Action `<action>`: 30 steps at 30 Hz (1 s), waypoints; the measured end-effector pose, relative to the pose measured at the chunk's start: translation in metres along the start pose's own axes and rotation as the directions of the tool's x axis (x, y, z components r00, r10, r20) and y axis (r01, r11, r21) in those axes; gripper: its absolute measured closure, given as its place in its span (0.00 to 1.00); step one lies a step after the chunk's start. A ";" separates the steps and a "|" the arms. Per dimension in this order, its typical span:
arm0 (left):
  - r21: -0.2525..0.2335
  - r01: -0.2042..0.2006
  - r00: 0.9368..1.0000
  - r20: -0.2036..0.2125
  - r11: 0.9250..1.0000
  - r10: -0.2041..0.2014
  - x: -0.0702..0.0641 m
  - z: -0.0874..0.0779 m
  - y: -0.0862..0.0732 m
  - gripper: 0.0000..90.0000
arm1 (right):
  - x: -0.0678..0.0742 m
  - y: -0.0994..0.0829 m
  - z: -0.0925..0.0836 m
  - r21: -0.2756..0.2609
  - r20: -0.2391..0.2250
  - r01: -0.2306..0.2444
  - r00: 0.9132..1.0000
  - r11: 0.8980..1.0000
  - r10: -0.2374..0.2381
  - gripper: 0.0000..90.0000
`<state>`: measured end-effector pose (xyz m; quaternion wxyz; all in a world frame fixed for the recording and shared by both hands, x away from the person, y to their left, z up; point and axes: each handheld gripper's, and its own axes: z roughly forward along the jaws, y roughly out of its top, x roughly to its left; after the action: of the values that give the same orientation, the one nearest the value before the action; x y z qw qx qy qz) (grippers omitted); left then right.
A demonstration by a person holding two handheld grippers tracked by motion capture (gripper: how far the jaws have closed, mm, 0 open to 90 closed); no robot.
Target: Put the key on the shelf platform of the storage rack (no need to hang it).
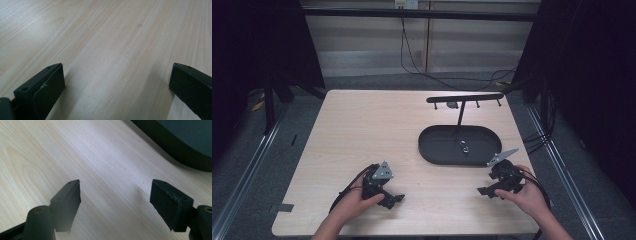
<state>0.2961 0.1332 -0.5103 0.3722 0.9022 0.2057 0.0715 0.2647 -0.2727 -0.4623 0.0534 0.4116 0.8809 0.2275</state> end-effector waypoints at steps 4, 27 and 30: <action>-0.001 0.001 1.000 0.000 1.000 -0.001 0.000 0.000 0.000 0.00 | -0.001 -0.007 0.003 0.000 -0.003 0.002 1.000 1.000 -0.002 0.28; 0.000 0.002 1.000 0.003 1.000 -0.002 0.000 0.000 0.000 0.00 | -0.009 -0.057 0.016 -0.256 0.042 0.082 0.996 0.963 -0.074 0.19; 0.000 0.002 1.000 0.003 1.000 -0.002 0.000 0.000 0.000 0.00 | -0.010 -0.064 0.018 -0.314 0.043 0.084 0.996 0.946 -0.074 0.19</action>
<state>0.2960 0.1331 -0.5104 0.3727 0.9021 0.2060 0.0698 0.2313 -0.3098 -0.5079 0.1410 0.3657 0.8481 0.3565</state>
